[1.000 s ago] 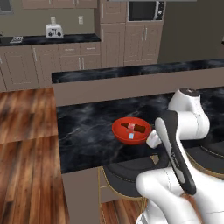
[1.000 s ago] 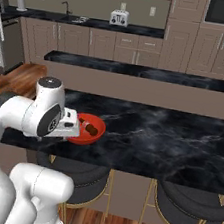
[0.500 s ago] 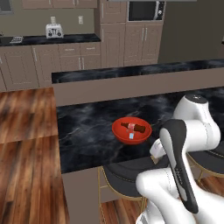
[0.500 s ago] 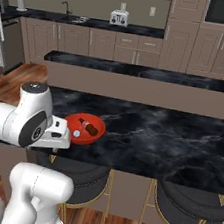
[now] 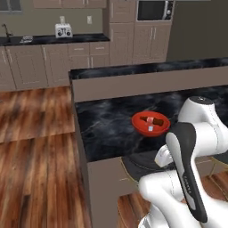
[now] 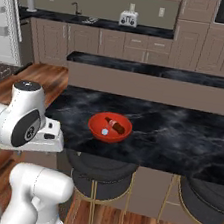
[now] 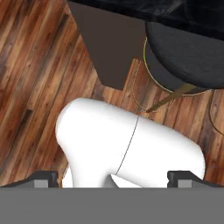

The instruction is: Open the fridge, grab two sodas, and place both sodas inside the bowl with ice on the dining counter.

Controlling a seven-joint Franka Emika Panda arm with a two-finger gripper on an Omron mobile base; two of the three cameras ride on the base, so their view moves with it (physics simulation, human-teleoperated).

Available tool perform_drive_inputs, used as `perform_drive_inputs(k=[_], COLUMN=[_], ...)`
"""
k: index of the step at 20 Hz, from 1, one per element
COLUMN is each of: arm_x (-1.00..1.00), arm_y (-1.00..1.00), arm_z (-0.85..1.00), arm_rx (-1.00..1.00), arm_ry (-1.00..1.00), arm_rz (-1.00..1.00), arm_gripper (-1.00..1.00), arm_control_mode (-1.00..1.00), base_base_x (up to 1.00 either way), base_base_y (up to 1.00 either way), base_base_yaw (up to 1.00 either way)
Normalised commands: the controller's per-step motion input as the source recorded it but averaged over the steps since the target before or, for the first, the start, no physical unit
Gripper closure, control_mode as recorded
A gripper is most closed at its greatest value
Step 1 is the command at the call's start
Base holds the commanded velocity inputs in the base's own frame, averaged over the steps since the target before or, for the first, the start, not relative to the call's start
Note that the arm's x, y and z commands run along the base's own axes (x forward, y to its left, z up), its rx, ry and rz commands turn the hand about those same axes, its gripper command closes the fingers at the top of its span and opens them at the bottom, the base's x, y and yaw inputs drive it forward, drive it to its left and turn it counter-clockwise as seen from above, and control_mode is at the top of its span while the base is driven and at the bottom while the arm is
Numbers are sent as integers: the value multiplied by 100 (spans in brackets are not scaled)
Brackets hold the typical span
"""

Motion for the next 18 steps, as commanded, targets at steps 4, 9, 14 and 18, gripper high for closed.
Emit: perform_drive_inputs(k=[4,9,14,18], arm_x=[0,0,0,0], arm_y=[0,0,0,0], arm_z=[0,0,0,0], arm_rx=[0,0,0,0], arm_ry=[0,0,0,0], arm_rz=[0,0,0,0], arm_gripper=[-100,-100,-100,-100], arm_control_mode=[100,100,100,100], base_base_x=[-56,-47,-33,-33], base_base_y=[100,100,93,71], base_base_yaw=[1,0,0,0])
